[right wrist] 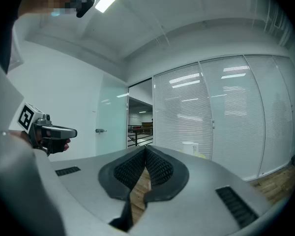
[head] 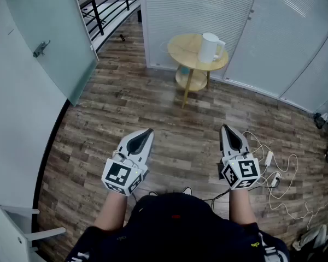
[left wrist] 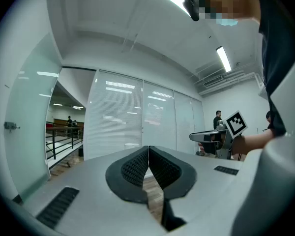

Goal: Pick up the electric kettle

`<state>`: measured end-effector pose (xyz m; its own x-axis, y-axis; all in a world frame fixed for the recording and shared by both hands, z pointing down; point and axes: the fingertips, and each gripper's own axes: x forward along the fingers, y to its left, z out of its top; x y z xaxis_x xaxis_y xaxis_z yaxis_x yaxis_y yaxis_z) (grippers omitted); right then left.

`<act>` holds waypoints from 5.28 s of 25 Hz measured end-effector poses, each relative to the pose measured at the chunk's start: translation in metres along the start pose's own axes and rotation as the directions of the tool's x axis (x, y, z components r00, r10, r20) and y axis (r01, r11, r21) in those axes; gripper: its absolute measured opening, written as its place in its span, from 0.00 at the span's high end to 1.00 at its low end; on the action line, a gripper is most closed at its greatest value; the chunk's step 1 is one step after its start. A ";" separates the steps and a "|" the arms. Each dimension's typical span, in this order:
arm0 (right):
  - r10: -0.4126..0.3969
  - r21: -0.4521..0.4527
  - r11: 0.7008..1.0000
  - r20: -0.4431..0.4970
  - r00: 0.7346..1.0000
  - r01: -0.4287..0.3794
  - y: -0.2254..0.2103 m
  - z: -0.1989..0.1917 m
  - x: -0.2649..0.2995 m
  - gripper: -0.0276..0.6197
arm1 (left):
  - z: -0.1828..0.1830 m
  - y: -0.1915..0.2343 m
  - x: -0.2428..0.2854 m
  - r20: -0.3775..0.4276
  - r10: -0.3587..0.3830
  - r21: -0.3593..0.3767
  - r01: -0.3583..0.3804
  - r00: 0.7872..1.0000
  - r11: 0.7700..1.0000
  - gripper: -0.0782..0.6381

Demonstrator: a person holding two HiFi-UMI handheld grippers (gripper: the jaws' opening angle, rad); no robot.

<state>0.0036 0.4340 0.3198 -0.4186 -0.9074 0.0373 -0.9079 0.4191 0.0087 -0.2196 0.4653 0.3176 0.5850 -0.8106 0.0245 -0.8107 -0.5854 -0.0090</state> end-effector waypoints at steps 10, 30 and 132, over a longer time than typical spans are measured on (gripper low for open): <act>-0.001 0.004 1.000 0.004 1.000 0.001 -0.014 0.000 0.003 0.92 | 0.000 -0.006 0.013 -0.007 -0.004 0.001 0.004 1.000 1.000 0.86; 0.006 0.081 0.997 -0.025 1.000 -0.004 -0.122 -0.029 -0.026 0.92 | -0.006 -0.084 0.089 -0.037 0.005 0.021 -0.004 0.999 1.000 0.86; -0.198 0.136 0.965 -0.184 0.963 0.224 -0.529 -0.107 0.545 0.92 | -0.050 0.250 0.768 -0.118 -0.189 -0.021 0.188 0.975 0.982 0.86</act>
<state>0.2581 -0.2792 0.4429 -0.2192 -0.9509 0.2183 -0.9731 0.1969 -0.1195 0.0254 -0.3027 0.3839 0.7211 -0.6778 0.1435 -0.6865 -0.7269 0.0166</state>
